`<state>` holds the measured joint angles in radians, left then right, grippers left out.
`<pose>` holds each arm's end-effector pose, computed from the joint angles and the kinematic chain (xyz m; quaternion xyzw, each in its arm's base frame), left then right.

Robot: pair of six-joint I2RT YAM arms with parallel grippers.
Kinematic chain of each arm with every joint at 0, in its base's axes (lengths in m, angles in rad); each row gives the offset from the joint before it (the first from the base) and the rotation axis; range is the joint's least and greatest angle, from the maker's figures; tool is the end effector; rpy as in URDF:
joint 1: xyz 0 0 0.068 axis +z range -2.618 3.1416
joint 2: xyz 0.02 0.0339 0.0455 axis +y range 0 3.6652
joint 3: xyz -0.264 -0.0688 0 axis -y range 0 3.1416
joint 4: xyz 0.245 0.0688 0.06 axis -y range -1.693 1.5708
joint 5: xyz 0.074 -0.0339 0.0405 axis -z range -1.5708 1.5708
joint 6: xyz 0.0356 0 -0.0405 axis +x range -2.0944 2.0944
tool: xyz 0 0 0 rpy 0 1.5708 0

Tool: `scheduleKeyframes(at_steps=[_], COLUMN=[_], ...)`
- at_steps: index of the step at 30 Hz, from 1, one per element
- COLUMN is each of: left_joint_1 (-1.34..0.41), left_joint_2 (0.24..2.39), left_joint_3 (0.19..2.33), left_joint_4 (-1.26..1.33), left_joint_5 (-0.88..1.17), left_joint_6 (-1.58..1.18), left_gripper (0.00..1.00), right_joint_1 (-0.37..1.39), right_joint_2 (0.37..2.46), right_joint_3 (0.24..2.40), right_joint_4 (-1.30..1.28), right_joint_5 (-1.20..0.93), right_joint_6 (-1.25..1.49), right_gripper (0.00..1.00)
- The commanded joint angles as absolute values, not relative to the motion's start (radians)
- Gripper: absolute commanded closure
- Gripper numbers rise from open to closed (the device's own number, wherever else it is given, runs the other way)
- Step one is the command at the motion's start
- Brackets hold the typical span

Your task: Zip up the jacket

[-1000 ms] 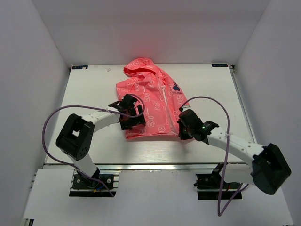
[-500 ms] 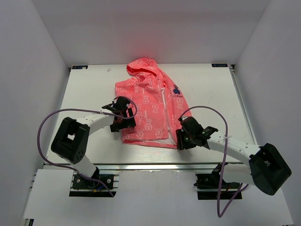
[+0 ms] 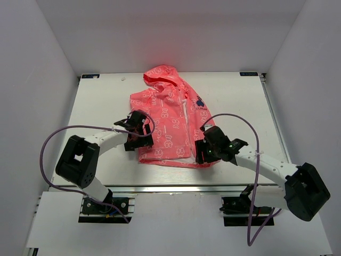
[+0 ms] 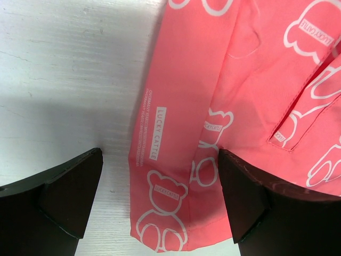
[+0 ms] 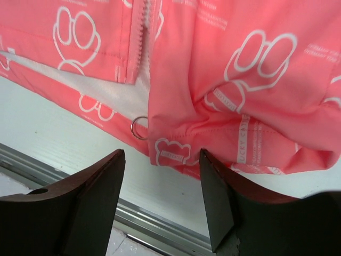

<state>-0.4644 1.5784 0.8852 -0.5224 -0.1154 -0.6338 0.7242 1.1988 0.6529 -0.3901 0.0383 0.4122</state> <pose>0.2583 -0.1248 0.1646 -0.0933 0.9782 -0.0436 0.1801 0.1729 0.1511 0.1953 -0.1417 0.9393 0.1526 0.2728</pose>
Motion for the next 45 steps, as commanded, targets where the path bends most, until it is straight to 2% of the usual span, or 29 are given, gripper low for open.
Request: scheduleKeyframes(at_steps=[1, 8, 15, 20, 22, 24, 28, 30, 34, 37, 38, 39, 42, 43, 45], left_joint_1=[-0.465, -0.465, -0.465, -0.465, -0.465, -0.465, -0.472, -0.485, -0.546, -0.587, -0.600, -0.618, -0.643, -0.662, -0.687], left_joint_2=[1.540, 1.522, 1.505, 1.488, 1.483, 1.477, 1.471, 1.465, 1.468, 1.477, 1.479, 1.485, 1.500, 1.521, 1.551], left_joint_3=[0.874, 0.879, 0.884, 0.882, 0.884, 0.888, 0.907, 0.925, 0.969, 1.003, 1.011, 1.020, 1.055, 1.066, 1.112], left_joint_4=[-0.534, -0.546, -0.555, -0.555, -0.560, -0.563, -0.581, -0.592, -0.607, -0.606, -0.607, -0.610, -0.615, -0.618, -0.621], left_joint_5=[-0.098, -0.112, -0.115, -0.124, -0.124, -0.124, -0.118, -0.115, -0.100, -0.061, -0.058, -0.064, -0.066, -0.063, -0.057], left_joint_6=[-0.618, -0.618, -0.617, -0.615, -0.615, -0.615, -0.611, -0.607, -0.610, -0.617, -0.621, -0.623, -0.634, -0.640, -0.646], left_gripper=[0.02, 0.02, 0.02, 0.02, 0.02, 0.02, 0.02, 0.02, 0.02, 0.02, 0.02, 0.02, 0.02, 0.02, 0.02], right_joint_1=[0.736, 0.811, 0.833, 0.838, 0.838, 0.838, 0.838, 0.836, 0.838, 0.838, 0.838, 0.839, 0.838, 0.836, 0.833], right_joint_2=[1.222, 1.238, 1.330, 1.407, 1.425, 1.431, 1.424, 1.417, 1.424, 1.440, 1.442, 1.443, 1.418, 1.407, 1.366], right_joint_3=[0.719, 0.785, 0.795, 0.793, 0.790, 0.790, 0.785, 0.787, 0.793, 0.796, 0.796, 0.792, 0.779, 0.776, 0.773], right_joint_4=[-0.382, -0.474, -0.451, -0.423, -0.408, -0.396, -0.382, -0.380, -0.371, -0.370, -0.370, -0.370, -0.368, -0.371, -0.376], right_joint_5=[0.075, 0.222, 0.229, 0.229, 0.230, 0.238, 0.239, 0.230, 0.209, 0.193, 0.199, 0.204, 0.241, 0.264, 0.284], right_joint_6=[0.382, 0.334, 0.342, 0.359, 0.359, 0.370, 0.383, 0.385, 0.397, 0.403, 0.408, 0.419, 0.445, 0.463, 0.485], right_gripper=[0.37, 0.36, 0.37, 0.46, 0.54, 0.70, 0.75, 0.74, 0.55, 0.54, 0.58, 0.70, 0.97, 1.00, 1.00])
